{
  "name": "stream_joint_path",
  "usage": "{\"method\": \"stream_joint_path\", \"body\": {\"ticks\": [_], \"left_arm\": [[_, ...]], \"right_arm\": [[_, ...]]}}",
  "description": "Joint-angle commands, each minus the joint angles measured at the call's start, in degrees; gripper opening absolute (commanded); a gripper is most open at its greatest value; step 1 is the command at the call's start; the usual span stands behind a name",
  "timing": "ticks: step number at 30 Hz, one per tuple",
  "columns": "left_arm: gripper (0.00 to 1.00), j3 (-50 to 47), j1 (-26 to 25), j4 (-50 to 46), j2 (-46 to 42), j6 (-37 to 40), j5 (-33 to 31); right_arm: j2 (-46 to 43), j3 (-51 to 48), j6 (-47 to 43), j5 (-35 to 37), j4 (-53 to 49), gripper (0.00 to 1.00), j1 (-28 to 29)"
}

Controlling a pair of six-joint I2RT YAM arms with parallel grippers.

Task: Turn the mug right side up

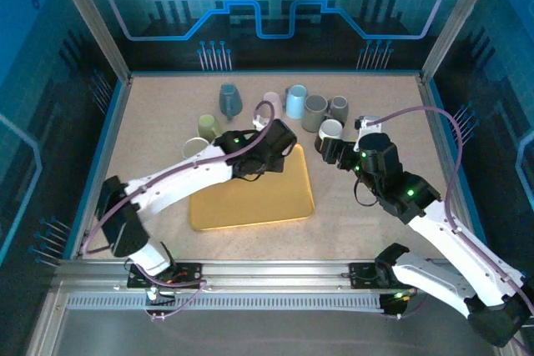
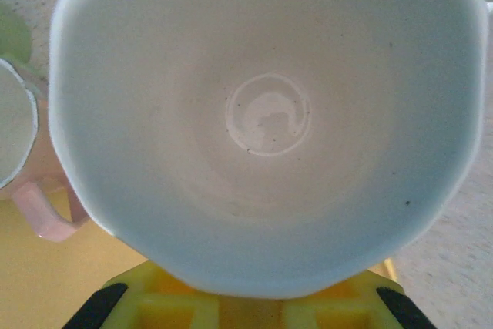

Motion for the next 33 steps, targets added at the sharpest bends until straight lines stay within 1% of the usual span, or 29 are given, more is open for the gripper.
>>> {"method": "stream_joint_path", "body": {"ticks": [1,4,8,12,14,19,27,33], "left_arm": [[0.00,3.17,-0.04,-2.97,2.42,-3.55,-8.20],[0.00,1.25,0.34,-0.89,4.17,-3.77,-8.54],[0.00,-0.70,2.29,0.73,6.68,-5.18,-6.78],[0.03,-2.82,3.51,3.25,7.39,-4.18,-6.60],[0.03,-2.87,4.16,3.01,8.41,-4.19,-6.69],[0.07,-3.29,4.95,3.18,10.09,-4.39,-6.76],[0.09,-4.51,6.57,4.40,10.65,-4.13,-6.59],[0.13,-5.03,7.04,4.40,10.92,-4.26,-6.48]], "right_arm": [[-0.72,0.39,-2.05,0.82,-0.87,0.83,-0.07],[-0.61,0.02,-2.99,-0.42,-0.70,0.83,-0.25],[0.03,-0.18,-3.49,-2.26,-0.05,0.83,-0.56],[0.77,-2.52,-3.18,-4.22,0.49,0.83,-0.69],[1.05,-2.98,-3.04,-4.59,0.54,0.83,-0.73],[1.62,-3.32,-3.05,-5.05,0.50,0.83,-0.86],[2.31,-3.32,-2.53,-5.40,0.80,0.83,-0.86],[2.38,-3.32,-1.68,-5.76,0.85,0.83,-0.86]]}}
